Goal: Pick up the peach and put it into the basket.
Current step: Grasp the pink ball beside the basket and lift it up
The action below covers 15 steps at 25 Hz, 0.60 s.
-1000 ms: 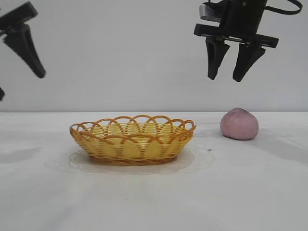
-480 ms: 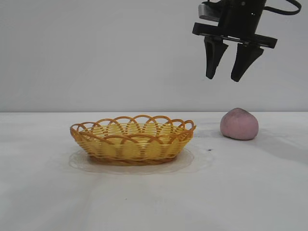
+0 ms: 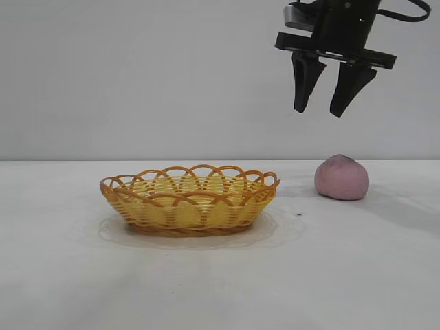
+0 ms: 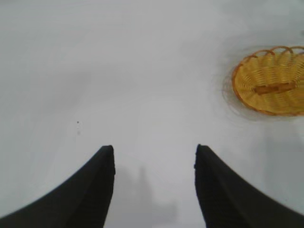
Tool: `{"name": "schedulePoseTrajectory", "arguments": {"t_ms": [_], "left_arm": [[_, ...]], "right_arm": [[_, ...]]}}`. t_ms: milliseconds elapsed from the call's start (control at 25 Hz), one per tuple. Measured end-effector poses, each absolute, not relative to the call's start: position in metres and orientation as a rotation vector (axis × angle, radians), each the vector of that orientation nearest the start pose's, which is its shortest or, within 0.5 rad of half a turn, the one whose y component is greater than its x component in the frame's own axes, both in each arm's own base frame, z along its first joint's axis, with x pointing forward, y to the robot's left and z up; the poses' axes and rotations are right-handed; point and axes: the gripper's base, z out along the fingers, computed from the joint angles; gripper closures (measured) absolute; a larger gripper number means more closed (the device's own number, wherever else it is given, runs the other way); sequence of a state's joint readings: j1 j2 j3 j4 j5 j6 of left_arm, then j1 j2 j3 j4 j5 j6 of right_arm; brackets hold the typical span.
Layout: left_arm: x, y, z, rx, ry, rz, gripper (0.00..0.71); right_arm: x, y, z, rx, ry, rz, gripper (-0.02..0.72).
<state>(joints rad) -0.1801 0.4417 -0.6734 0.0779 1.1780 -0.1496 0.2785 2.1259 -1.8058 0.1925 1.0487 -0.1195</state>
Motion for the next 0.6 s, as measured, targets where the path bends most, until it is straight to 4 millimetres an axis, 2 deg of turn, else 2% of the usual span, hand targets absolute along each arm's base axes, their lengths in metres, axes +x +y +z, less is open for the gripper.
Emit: {"name": "schedulePoseTrajectory", "arguments": {"t_ms": [120, 240, 480, 600], "left_arm": [[0.031, 0.000, 0.288, 0.035, 2.397, -0.073, 0.342], [0.011, 0.002, 0.276, 0.030, 2.330, -0.104, 0.342], [-0.013, 0.006, 0.273, 0.022, 2.162, -0.135, 0.342], [-0.013, 0.007, 0.272, 0.052, 2.125, -0.117, 0.342]], "right_arm": [[0.435, 0.140, 0.220, -0.465, 2.822, 0.291, 0.277], [0.434, 0.140, 0.220, -0.468, 2.830, 0.291, 0.277], [0.433, 0.140, 0.220, -0.471, 2.842, 0.291, 0.277], [0.433, 0.139, 0.220, -0.476, 2.844, 0.286, 0.277]]}}
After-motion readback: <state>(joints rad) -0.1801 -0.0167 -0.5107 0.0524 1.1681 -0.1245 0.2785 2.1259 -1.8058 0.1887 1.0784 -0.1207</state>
